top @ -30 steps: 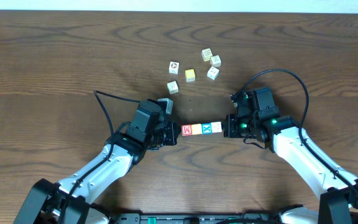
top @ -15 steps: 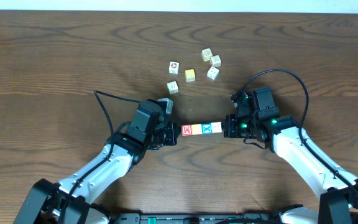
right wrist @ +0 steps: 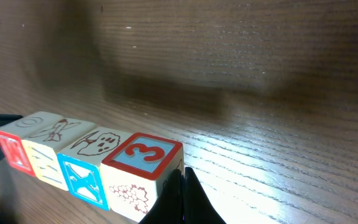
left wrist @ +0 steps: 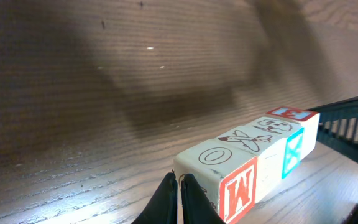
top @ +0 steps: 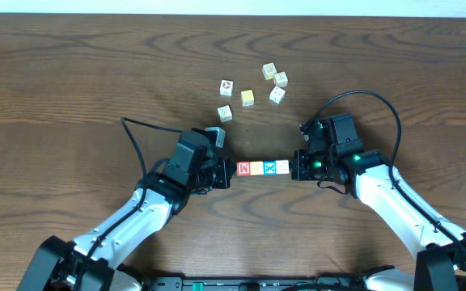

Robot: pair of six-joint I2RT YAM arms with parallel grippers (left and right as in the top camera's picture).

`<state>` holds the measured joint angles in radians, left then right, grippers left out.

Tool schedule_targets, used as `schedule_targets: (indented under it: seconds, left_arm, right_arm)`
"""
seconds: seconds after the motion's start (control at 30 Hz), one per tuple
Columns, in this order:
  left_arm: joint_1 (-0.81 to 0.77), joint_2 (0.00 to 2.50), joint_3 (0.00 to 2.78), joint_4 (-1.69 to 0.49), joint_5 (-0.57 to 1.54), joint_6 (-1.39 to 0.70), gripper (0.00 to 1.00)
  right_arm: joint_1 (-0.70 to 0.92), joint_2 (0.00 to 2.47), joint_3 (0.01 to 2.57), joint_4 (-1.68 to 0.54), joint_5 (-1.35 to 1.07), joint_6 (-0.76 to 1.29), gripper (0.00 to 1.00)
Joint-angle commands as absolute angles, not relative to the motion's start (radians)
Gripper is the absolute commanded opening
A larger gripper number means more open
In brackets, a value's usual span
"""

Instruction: Lift 4 blocks

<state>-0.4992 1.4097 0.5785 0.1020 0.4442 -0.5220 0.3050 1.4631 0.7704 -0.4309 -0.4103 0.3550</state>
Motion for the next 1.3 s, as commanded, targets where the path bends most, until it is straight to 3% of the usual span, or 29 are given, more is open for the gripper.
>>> schedule_targets:
  seconds: [0.0, 1.27]
  left_arm:
    - [-0.536, 1.383, 0.633, 0.132, 0.609, -0.509, 0.07]
    - [-0.536, 1.376, 0.638, 0.132, 0.61, -0.51, 0.07]
  right_arm:
    - [0.336, 1.449, 0.807, -0.416, -0.664, 0.338, 0.01]
    - [0.336, 1.449, 0.855, -0.473, -0.664, 0.313, 0.01]
